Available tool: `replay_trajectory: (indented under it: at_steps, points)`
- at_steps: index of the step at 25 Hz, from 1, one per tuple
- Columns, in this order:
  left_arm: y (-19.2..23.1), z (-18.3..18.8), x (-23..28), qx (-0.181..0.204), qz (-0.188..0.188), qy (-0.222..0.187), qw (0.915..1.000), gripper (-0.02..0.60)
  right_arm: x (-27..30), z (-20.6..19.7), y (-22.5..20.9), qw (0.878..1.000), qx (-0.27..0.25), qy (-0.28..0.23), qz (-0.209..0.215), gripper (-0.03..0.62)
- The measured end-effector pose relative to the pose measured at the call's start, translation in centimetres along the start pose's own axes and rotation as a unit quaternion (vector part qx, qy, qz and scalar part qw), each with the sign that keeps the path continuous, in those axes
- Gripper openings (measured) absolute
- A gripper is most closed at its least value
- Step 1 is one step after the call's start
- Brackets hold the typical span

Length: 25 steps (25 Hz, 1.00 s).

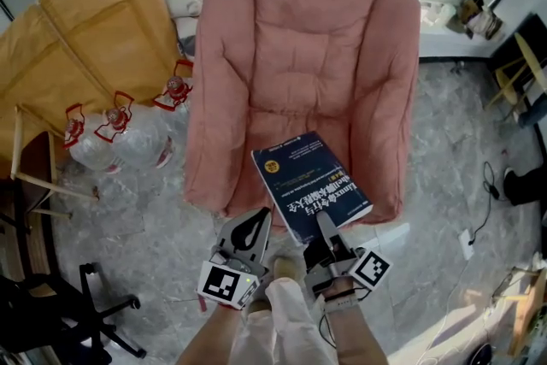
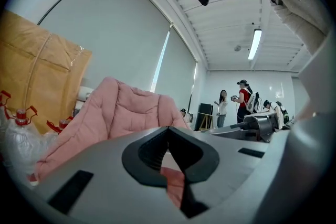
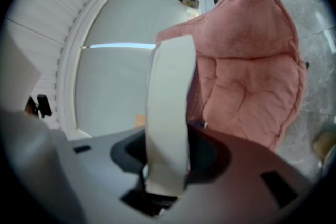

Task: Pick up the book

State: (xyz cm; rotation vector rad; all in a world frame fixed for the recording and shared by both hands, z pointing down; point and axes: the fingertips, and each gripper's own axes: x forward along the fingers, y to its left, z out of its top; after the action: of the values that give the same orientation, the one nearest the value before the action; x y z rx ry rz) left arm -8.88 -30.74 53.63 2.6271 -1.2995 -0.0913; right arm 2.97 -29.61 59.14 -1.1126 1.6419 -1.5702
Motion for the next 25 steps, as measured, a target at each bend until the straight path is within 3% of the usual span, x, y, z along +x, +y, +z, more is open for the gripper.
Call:
replay_trajectory:
  at_steps: [20, 25]
  points:
    - [-1.8, 8.4, 1.0, 0.028, -0.024, -0.026, 0.999, 0.008, -0.2, 1.7, 7.9, 0.999, -0.002, 0.019, 0.031, 0.176]
    - [-1.8, 10.3, 0.7, 0.014, -0.015, -0.034, 0.9992, 0.008, -0.1, 1.8, 10.0, 0.999, -0.018, 0.03, 0.037, 0.177]
